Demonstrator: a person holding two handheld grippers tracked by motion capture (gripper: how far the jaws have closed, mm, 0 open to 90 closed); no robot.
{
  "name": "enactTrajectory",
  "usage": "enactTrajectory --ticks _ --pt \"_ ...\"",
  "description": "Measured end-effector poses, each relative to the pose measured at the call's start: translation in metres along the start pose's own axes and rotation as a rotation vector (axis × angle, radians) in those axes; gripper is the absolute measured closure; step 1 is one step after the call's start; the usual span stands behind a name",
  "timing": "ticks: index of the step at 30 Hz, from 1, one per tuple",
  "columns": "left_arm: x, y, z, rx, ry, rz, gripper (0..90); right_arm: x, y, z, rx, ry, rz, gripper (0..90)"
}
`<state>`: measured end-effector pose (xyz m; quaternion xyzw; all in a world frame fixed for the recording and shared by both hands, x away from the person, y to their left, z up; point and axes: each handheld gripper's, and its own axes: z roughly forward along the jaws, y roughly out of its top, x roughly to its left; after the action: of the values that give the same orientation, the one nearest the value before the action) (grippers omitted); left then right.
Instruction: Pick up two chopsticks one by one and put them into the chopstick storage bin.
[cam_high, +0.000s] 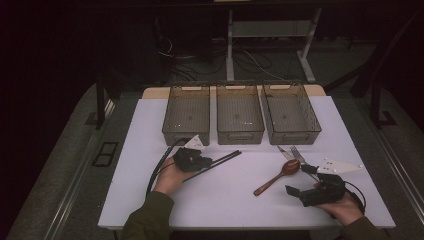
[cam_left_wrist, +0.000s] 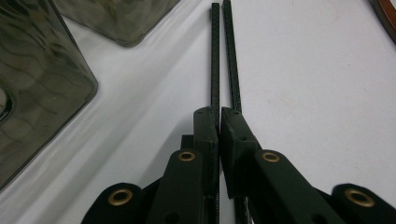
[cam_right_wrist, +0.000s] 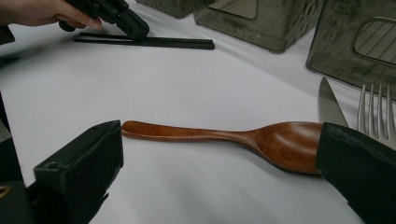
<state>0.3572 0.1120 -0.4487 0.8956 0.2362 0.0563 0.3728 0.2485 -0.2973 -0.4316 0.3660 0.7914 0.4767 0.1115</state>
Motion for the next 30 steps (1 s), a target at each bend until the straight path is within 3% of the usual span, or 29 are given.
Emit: enactTrajectory --ticks 7,12,15,18,22,30 --pt "0.001 0.0 0.0 -0.005 -0.008 -0.013 85.4 0.0 0.0 0.0 0.002 0.001 -0.002 1.6" --pt "0.003 0.001 -0.001 0.004 -0.011 0.01 85.6 0.0 0.0 0.0 0.0 0.001 0.001 1.6" --pt "0.002 0.001 -0.002 0.008 -0.009 0.001 85.6 0.0 0.0 -0.001 -0.001 0.001 0.001 1.6" --pt "0.002 0.002 -0.006 0.001 -0.002 -0.014 85.6 0.0 0.0 -0.001 0.0 0.001 0.002 1.6" --pt "0.003 0.006 -0.013 0.002 -0.001 -0.001 85.6 0.001 0.0 0.0 0.0 0.0 0.002 1.6" --pt "-0.002 0.012 -0.025 -0.003 -0.019 -0.028 85.6 0.001 0.0 0.001 -0.001 0.003 0.0 1.6"
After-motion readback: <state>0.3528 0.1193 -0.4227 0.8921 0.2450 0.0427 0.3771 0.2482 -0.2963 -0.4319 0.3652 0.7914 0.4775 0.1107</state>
